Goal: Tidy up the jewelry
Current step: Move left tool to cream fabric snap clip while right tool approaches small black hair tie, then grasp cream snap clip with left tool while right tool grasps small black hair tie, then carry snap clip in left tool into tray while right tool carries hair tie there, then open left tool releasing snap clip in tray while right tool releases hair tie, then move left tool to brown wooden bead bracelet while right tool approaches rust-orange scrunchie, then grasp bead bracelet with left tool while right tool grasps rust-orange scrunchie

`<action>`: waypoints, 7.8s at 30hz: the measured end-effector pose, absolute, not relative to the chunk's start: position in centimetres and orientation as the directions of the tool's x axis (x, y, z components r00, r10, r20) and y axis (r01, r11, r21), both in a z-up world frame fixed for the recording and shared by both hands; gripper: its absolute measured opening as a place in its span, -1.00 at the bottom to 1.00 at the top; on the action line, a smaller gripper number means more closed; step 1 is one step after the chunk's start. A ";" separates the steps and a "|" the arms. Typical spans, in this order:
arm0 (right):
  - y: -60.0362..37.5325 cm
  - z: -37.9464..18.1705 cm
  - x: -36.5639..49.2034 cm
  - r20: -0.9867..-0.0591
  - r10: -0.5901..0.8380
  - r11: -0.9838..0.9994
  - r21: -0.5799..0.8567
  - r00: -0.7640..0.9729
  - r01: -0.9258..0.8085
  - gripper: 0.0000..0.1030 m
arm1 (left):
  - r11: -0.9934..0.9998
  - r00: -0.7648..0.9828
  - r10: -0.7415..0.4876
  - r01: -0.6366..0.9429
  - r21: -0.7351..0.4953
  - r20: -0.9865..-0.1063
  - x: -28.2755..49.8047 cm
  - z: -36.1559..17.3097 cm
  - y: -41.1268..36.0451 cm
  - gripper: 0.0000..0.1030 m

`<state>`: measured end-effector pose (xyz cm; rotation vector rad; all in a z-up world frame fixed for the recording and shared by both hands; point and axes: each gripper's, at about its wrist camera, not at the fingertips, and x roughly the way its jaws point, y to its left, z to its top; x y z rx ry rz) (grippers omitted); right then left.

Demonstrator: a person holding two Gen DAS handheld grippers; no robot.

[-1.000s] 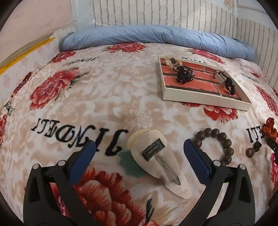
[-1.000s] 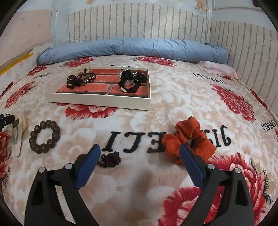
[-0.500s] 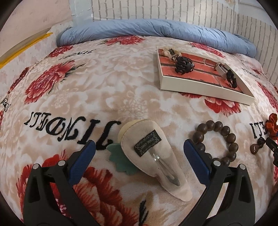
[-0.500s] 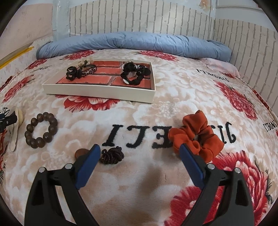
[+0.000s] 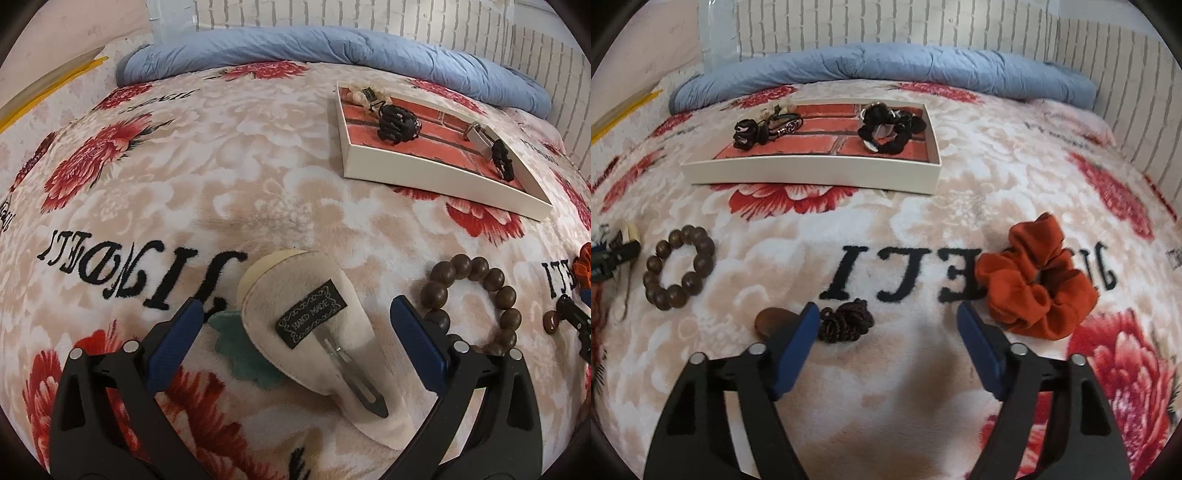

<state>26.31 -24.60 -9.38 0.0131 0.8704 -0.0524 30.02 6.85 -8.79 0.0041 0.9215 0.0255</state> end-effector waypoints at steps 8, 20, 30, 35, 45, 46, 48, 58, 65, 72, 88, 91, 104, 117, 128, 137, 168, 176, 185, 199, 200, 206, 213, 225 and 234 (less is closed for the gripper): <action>-23.9 -9.8 27.3 -0.782 0.003 0.999 0.029 0.623 0.032 -0.06 | 1.000 0.585 0.010 -0.026 -0.006 -0.811 30.9 -9.5 7.1 0.90; -22.5 -10.4 28.0 -0.794 -0.008 1.000 -0.017 0.608 -0.010 -0.46 | 1.000 0.558 -0.003 0.011 0.003 -0.830 31.7 -10.2 6.4 0.62; -22.5 -10.1 27.5 -0.778 -0.002 1.000 -0.014 0.628 -0.015 -0.51 | 1.000 0.587 -0.016 0.031 0.002 -0.809 30.8 -9.5 6.1 0.09; -22.5 -10.1 27.4 -0.774 -0.001 1.000 -0.015 0.633 -0.016 -0.52 | 0.999 0.594 -0.026 0.031 -0.010 -0.804 30.6 -9.3 6.3 0.06; -22.3 -10.0 27.2 -0.767 -0.004 1.000 -0.023 0.641 -0.021 -0.53 | 0.999 0.604 -0.021 0.032 -0.002 -0.797 30.4 -9.1 6.3 0.06; -22.3 -9.9 27.2 -0.766 -0.004 0.999 -0.023 0.642 -0.021 -0.53 | 0.999 0.605 -0.022 0.032 -0.003 -0.796 30.3 -9.1 6.3 0.06; -22.3 -10.0 27.2 -0.766 -0.005 0.999 -0.025 0.643 -0.022 -0.53 | 0.999 0.605 -0.022 0.032 -0.003 -0.796 30.3 -9.1 6.3 0.06; -22.4 -10.0 26.9 -0.761 -0.002 1.000 -0.018 0.649 -0.018 -0.53 | 1.000 0.609 -0.014 0.021 -0.002 -0.793 30.3 -9.4 6.6 0.06; -22.5 -9.8 26.6 -0.744 0.003 1.000 -0.017 0.668 -0.023 -0.53 | 1.000 0.635 -0.018 0.027 -0.002 -0.772 29.8 -9.1 6.6 0.06; -22.5 -8.1 25.7 -0.687 0.024 0.999 -0.010 0.726 -0.042 -0.56 | 0.999 0.653 -0.044 0.051 -0.014 -0.756 29.5 -8.3 6.4 0.06; -23.7 -0.2 32.2 -0.532 0.023 0.999 -0.014 0.846 -0.036 -0.57 | 0.992 0.790 -0.098 0.127 0.006 -0.605 36.2 -0.3 1.3 0.06; -24.1 -0.7 34.8 -0.532 0.006 1.000 -0.022 0.847 -0.021 -0.57 | 0.989 0.799 -0.121 0.149 -0.001 -0.589 38.7 -0.2 -0.3 0.07; -25.1 -5.5 44.5 -0.605 -0.029 1.000 -0.010 0.795 0.029 -0.57 | 0.990 0.758 -0.102 0.143 0.012 -0.644 47.6 -4.9 -2.9 0.07; -25.9 -7.6 47.1 -0.641 -0.053 0.998 -0.013 0.766 0.058 -0.57 | 0.992 0.779 -0.070 0.122 0.041 -0.623 50.3 -6.2 -2.9 0.13; -26.0 -8.5 48.6 -0.660 -0.050 0.998 -0.010 0.750 0.057 -0.56 | 0.991 0.778 -0.067 0.125 0.050 -0.624 50.8 -6.6 -3.1 0.17; -26.6 -8.4 48.2 -0.661 -0.076 0.995 -0.003 0.746 0.099 0.22 | 0.994 0.786 -0.057 0.101 0.037 -0.616 50.3 -6.4 -2.5 0.53; -32.9 -3.8 26.3 -0.585 -0.164 0.986 -0.075 0.795 0.148 0.86 | 0.998 0.773 -0.059 0.058 -0.022 -0.632 29.8 -2.5 1.6 0.90; -34.2 -5.5 25.8 -0.592 -0.198 0.980 -0.124 0.781 0.154 0.86 | 0.997 0.742 -0.048 0.079 0.015 -0.668 29.1 -5.3 0.6 0.90; -35.2 -7.1 26.6 -0.650 -0.184 0.982 -0.094 0.737 0.162 0.86 | 0.996 0.685 -0.069 0.094 -0.006 -0.725 29.8 -7.6 0.1 0.90; -35.4 -9.4 30.1 -0.742 -0.128 0.988 -0.038 0.658 0.149 0.25 | 0.990 0.628 -0.120 0.138 -0.042 -0.769 31.1 -9.2 -0.4 0.46; -35.4 -9.6 30.1 -0.747 -0.125 0.988 -0.036 0.653 0.148 0.23 | 0.989 0.617 -0.120 0.146 -0.037 -0.777 31.3 -9.4 -0.7 0.41; -35.4 -10.2 30.6 -0.757 -0.123 0.987 -0.023 0.641 0.162 0.03 | 0.986 0.588 -0.122 0.161 -0.032 -0.800 31.9 -10.1 -1.1 0.30; -35.1 -10.3 30.7 -0.751 -0.127 0.988 -0.036 0.648 0.152 -0.24 | 0.981 0.589 -0.150 0.189 -0.045 -0.794 32.1 -10.0 -1.3 -0.15; -35.1 -10.0 30.2 -0.738 -0.127 0.987 -0.029 0.663 0.158 -0.39 | 0.980 0.596 -0.161 0.194 -0.053 -0.786 32.1 -9.9 -1.2 -0.53; -35.0 -9.9 30.1 -0.732 -0.129 0.987 -0.027 0.669 0.160 -0.46 | 0.980 0.601 -0.160 0.193 -0.052 -0.783 32.0 -9.8 -1.0 -0.60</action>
